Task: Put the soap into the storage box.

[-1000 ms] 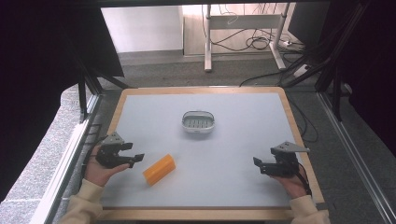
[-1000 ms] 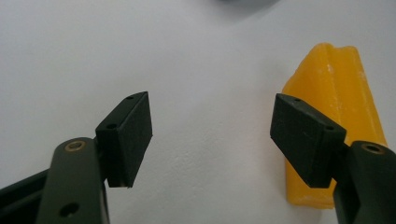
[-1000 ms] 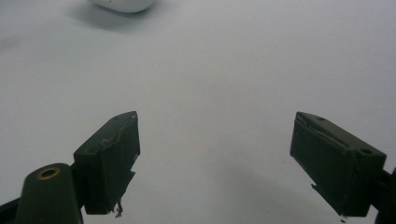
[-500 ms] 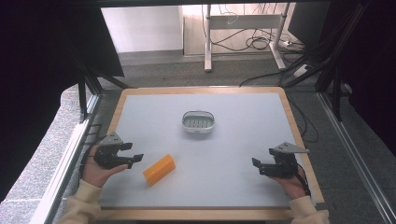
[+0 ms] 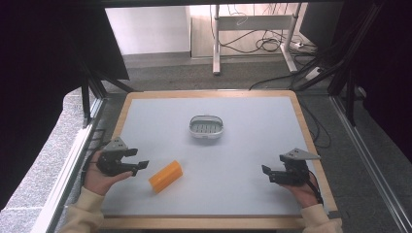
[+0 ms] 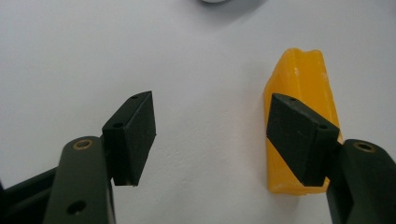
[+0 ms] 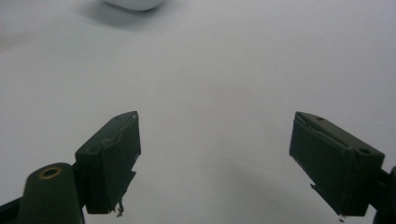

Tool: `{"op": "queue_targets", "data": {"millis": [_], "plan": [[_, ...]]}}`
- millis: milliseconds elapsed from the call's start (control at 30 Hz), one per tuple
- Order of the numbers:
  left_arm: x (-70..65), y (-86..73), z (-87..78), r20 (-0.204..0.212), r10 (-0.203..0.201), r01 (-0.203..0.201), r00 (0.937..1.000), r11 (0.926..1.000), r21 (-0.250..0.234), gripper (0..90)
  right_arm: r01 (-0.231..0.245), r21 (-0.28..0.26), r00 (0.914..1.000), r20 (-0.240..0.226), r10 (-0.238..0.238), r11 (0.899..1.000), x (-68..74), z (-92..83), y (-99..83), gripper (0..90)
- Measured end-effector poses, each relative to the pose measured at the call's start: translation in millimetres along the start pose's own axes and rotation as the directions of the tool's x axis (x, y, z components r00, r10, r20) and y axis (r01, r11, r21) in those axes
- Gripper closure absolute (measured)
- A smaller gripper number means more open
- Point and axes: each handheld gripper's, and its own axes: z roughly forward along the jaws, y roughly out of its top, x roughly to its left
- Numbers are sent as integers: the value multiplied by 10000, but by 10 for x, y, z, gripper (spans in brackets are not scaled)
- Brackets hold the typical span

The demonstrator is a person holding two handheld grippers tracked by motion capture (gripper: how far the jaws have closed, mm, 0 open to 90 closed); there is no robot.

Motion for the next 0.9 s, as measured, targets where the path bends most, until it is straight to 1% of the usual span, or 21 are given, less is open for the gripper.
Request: {"op": "queue_targets", "data": {"millis": [100, 300, 533, 600, 667, 700, 900], "plan": [[1, 4, -8, 57, 9, -9, 10000, 10000, 17, 326, 97, 27, 9999, -31, -97, 9999, 3, 4, -2, 169], [-19, 15, -17, 8, 61, -61, 10000, 10000, 27, 330, 256, 146, 9997, -32, -256, 9996, 24, 19, -5, 169], [-26, 22, -23, 59, 58, -58, 10000, 10000, 12, 334, 211, 147, 9998, 7, -212, 9997, 12, 18, -11, 169], [-39, 32, -29, 91, 91, -91, 9999, 10000, 17, 333, 207, 166, 9998, 3, -207, 9996, 13, 21, -13, 168], [-64, 46, -32, -128, 218, -217, 9997, 9997, 79, 334, 222, 177, 9998, -1, -222, 9996, 15, 24, -13, 168], [-80, 55, -32, -175, 282, -280, 9995, 9995, 114, 335, 213, 176, 9998, -36, -212, 9996, 20, 23, -11, 167], [-155, 106, -49, 4, 369, -369, 9993, 9992, 126, 336, 306, 179, 9995, -101, -304, 9994, 50, 25, -4, 165]]}}
